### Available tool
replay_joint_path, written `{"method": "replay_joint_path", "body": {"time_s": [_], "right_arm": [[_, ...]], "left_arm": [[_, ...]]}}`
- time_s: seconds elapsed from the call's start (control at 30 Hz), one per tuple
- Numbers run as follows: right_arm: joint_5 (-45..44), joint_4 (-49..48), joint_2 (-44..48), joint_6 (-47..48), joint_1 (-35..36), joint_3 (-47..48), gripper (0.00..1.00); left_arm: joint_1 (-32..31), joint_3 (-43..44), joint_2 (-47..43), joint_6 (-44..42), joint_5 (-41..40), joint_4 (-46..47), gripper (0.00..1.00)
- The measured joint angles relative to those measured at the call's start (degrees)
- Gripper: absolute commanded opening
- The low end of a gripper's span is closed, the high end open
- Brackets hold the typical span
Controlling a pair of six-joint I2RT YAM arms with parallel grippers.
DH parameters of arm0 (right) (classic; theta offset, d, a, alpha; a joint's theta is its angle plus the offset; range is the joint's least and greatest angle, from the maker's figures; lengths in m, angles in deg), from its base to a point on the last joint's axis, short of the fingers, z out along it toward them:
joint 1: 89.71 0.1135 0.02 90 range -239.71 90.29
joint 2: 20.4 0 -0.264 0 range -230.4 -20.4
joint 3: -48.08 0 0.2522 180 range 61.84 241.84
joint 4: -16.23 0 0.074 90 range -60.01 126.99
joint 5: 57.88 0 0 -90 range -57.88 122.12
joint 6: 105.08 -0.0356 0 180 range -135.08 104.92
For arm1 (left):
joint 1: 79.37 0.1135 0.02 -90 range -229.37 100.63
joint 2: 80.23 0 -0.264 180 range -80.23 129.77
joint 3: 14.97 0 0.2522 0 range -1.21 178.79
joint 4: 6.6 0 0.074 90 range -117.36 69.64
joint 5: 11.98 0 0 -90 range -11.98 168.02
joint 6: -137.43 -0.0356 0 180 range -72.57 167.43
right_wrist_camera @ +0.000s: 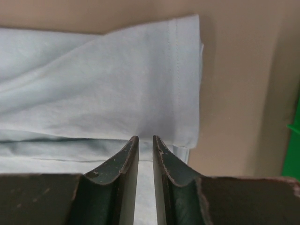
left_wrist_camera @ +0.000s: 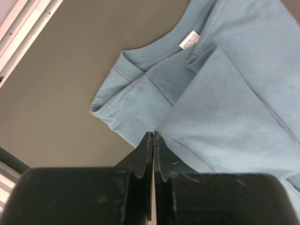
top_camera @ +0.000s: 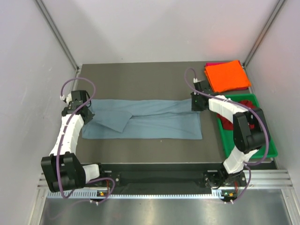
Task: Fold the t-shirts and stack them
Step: Fold the tshirt
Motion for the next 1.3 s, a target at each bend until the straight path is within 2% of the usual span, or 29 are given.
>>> {"method": "replay_joint_path", "body": {"time_s": [0.17, 0.27, 0.3, 0.37, 0.43, 0.6, 0.7, 0.87, 1.3], "right_arm": [[-1.8, -0.1, 0.0, -0.5, 0.0, -3.3, 0.14], [-3.1, 0.4, 0.0, -1.0, 0.0, -5.4, 0.13], [-3.4, 0.7, 0.0, -1.1, 0.0, -5.6, 0.12], [-4.0, 0.7, 0.2, -1.4, 0.0, -5.6, 0.12], [-4.5, 0.8, 0.5, -1.6, 0.0, -5.6, 0.12], [-5.0, 1.3, 1.0, -1.6, 0.0, -5.1, 0.14], [-4.9, 1.9, 1.6, -2.0, -0.1, -4.6, 0.20], [-3.7, 2.4, 3.1, -2.2, -1.0, -3.1, 0.25], [-1.7, 1.8, 3.2, -1.7, -2.9, -1.4, 0.31]], "left_arm": [[0.0, -1.5, 1.0, 0.1, -1.7, 0.6, 0.00], [0.0, -1.6, 2.6, 0.1, -2.2, 0.6, 0.09], [0.0, -1.5, 3.3, 0.2, -2.3, 0.6, 0.18], [-0.1, -0.9, 4.8, 0.4, -2.4, 0.4, 0.26], [-0.1, 0.8, 6.7, 0.7, -2.4, 0.5, 0.32], [0.0, 6.9, 12.0, 0.3, -2.0, 2.8, 0.35], [0.1, 11.3, 17.6, -1.0, -1.3, 4.7, 0.35], [0.5, 15.2, 25.3, -3.8, 1.6, 7.9, 0.36], [2.4, 25.8, 40.8, -9.1, 6.9, 12.0, 0.38]]}}
